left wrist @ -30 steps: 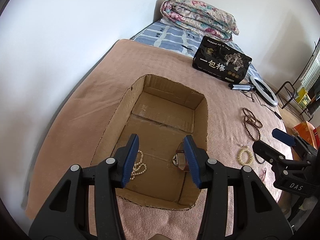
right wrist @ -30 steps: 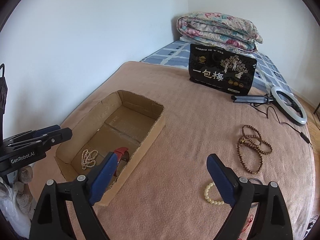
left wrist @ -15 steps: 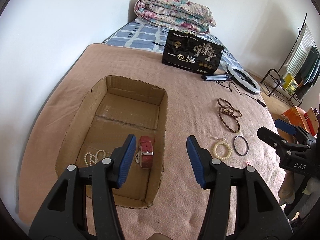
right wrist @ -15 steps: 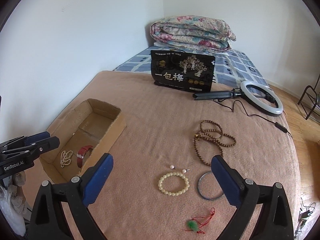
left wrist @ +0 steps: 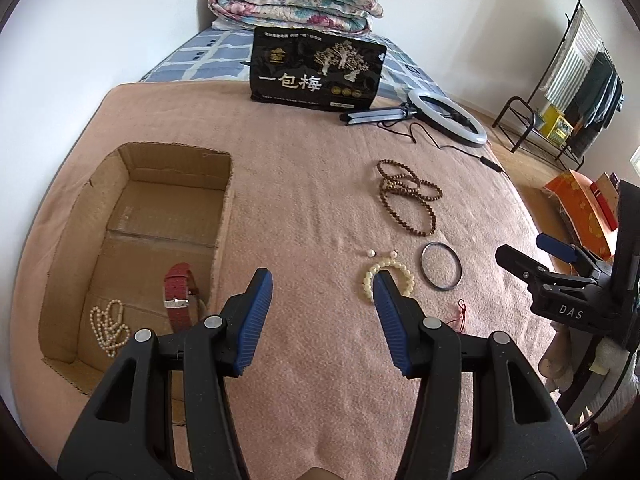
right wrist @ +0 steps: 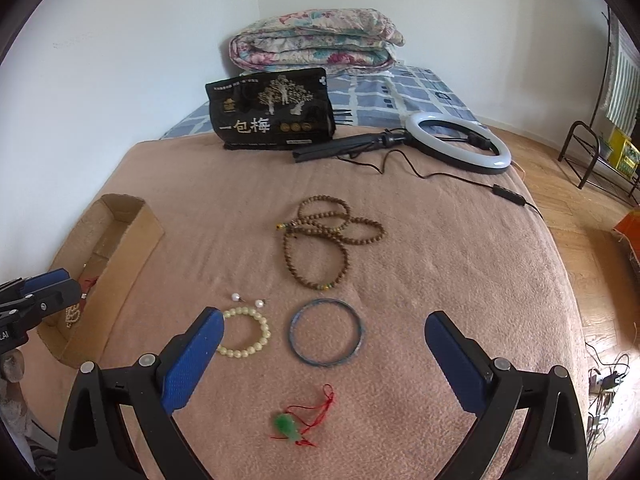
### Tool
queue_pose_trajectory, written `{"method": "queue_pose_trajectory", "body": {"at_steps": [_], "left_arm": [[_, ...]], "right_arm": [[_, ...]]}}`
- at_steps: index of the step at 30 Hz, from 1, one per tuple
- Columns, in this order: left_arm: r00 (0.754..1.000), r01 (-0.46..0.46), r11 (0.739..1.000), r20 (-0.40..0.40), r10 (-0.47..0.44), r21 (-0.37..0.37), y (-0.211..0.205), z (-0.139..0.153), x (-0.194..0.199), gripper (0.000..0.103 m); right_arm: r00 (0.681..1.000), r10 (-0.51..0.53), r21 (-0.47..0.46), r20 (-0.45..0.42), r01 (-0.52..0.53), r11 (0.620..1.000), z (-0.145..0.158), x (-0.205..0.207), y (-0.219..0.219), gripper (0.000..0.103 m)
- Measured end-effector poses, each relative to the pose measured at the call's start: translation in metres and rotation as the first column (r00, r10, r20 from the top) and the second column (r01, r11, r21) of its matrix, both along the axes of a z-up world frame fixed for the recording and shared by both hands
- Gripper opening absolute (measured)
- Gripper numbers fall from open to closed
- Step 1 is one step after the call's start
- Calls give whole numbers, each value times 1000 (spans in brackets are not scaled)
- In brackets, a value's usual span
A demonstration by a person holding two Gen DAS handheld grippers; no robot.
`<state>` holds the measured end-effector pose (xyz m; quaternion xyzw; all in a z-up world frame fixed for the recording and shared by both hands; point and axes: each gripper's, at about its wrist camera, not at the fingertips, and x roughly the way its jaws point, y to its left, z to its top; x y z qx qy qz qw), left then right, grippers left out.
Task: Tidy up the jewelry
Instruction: 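Move both tools back over the cream bead bracelet and blue bangle, then grasp the cream bead bracelet with the left tool while the right tool grasps the blue bangle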
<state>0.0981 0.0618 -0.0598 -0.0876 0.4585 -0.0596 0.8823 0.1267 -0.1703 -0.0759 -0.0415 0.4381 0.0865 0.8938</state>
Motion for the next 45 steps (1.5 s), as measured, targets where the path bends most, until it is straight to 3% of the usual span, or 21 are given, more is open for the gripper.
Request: {"method": "queue_pose_trajectory", "body": {"at_steps": [8, 12, 33, 36, 41, 45], "left_arm": [[997, 25, 1000, -66, -26, -15, -34, -37, 21, 54], [994, 61, 998, -87, -59, 14, -48, -53, 30, 54], [976, 127, 991, -181, -118, 44, -73, -106, 65, 48], [975, 126, 990, -189, -114, 57, -73, -109, 67, 42], [973, 132, 989, -197, -117, 62, -73, -113, 71, 40], [975, 135, 986, -192, -115, 96, -75, -115, 72, 31]], "right_arm": [[999, -7, -13, -31, 7, 1000, -36, 3, -29, 102], [999, -1, 0, -48, 1, 1000, -50, 7, -35, 102], [979, 149, -22, -138, -154, 988, -93, 32, -12, 102], [976, 172, -25, -134, -177, 984, -95, 32, -7, 102], [973, 176, -29, -148, -182, 983, -99, 35, -3, 102], [970, 181, -41, -160, -190, 981, -104, 38, 0, 102]]}}
